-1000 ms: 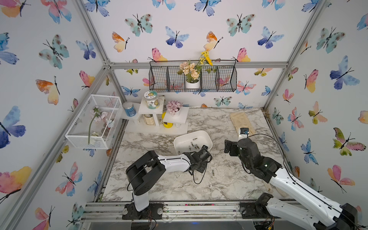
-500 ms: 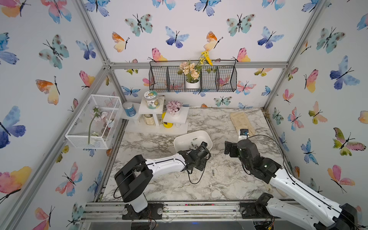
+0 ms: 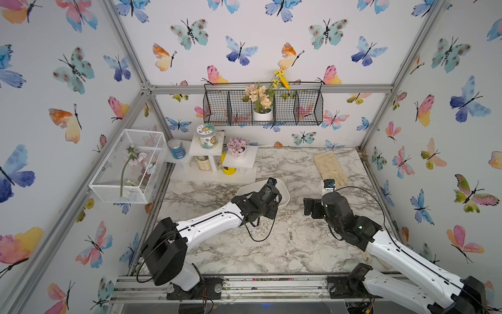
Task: Put the bit on the desktop into the storage box
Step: Place the screwdriver bit in the storage box, then pick up the screwdriver bit from the center of the board.
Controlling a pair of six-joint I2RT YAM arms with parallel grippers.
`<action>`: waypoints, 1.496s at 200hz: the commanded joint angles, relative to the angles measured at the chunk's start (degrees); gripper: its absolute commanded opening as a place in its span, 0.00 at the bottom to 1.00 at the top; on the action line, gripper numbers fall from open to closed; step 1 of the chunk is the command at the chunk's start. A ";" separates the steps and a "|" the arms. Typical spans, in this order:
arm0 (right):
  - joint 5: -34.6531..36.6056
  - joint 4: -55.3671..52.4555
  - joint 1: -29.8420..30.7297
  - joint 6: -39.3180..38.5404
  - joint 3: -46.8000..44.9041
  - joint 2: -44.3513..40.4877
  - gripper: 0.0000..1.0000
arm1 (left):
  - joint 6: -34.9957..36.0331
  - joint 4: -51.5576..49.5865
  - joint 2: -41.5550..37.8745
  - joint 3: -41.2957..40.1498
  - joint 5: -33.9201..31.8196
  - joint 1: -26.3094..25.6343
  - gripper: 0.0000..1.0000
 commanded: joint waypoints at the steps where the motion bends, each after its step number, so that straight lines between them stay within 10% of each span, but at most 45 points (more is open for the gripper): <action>1: -5.44 -1.77 -0.28 -0.40 -0.87 1.27 0.99 | 1.22 -1.04 0.07 0.64 -1.41 3.66 0.09; 96: -16.24 -4.57 -0.28 -2.00 -0.61 9.35 0.95 | 2.93 1.54 7.47 1.34 -3.22 11.27 0.13; 227: -24.37 -4.07 0.15 1.24 -1.31 16.07 0.78 | -2.65 2.82 -11.25 -7.94 -1.77 11.35 0.95; 299: -25.98 -4.11 2.28 3.30 -1.93 20.03 0.69 | -7.95 -1.76 -26.68 -17.84 -5.11 11.35 0.99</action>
